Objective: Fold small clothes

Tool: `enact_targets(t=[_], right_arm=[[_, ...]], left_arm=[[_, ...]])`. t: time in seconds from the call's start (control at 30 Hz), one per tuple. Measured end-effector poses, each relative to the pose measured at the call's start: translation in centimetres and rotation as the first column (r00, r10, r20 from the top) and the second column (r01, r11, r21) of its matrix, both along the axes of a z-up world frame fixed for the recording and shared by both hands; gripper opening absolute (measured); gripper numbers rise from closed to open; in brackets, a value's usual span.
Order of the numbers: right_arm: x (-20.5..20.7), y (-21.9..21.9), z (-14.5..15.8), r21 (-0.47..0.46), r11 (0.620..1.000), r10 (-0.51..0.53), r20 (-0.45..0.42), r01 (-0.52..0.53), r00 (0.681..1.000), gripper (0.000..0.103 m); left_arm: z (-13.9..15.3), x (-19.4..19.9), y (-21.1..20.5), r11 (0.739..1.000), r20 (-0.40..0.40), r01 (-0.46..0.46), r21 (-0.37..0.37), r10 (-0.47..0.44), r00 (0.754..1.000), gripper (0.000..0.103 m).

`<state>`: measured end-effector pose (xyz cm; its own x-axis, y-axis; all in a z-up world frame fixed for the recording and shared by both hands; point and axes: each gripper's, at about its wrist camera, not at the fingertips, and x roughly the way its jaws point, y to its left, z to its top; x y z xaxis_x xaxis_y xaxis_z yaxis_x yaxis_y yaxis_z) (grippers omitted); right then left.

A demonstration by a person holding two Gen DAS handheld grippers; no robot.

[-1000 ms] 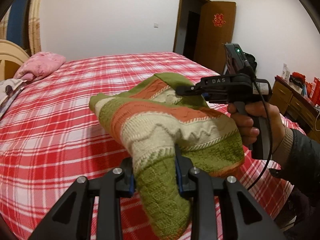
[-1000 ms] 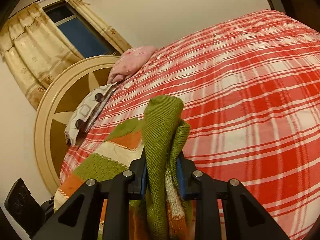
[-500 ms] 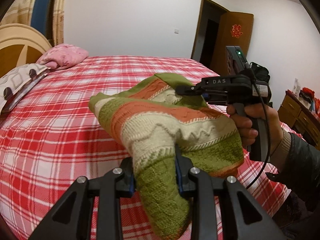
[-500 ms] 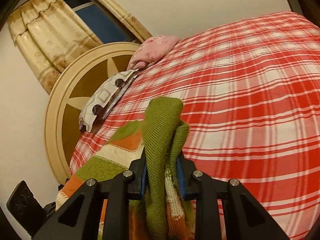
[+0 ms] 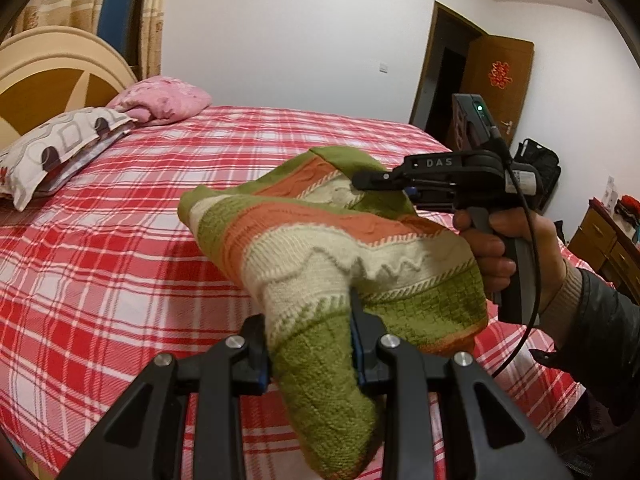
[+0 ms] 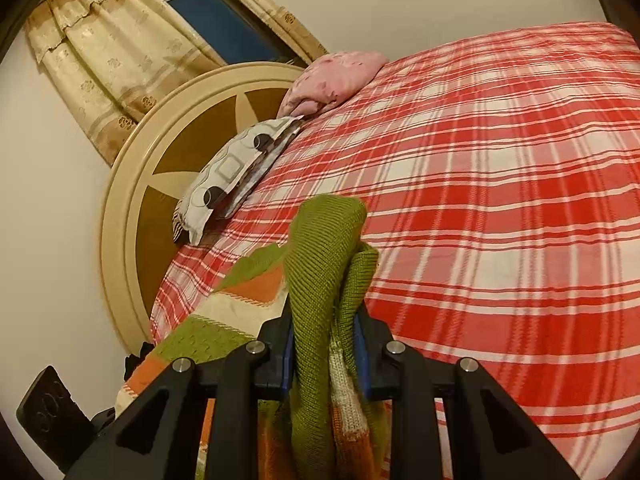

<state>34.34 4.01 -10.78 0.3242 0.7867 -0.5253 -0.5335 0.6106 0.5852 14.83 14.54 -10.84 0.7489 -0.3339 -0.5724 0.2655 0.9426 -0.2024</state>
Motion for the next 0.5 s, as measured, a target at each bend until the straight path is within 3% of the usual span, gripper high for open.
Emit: enact_targets(t=[0.5], right_arm=[[-0.2,6.7,-1.8,-0.036,0.995,0.091,-0.039,-0.093,0.995,0.025]], left_arm=[[-2.1,-0.5,4.1,0.996,-0.046,-0.086,-0.019,0.085,0.995,0.030]])
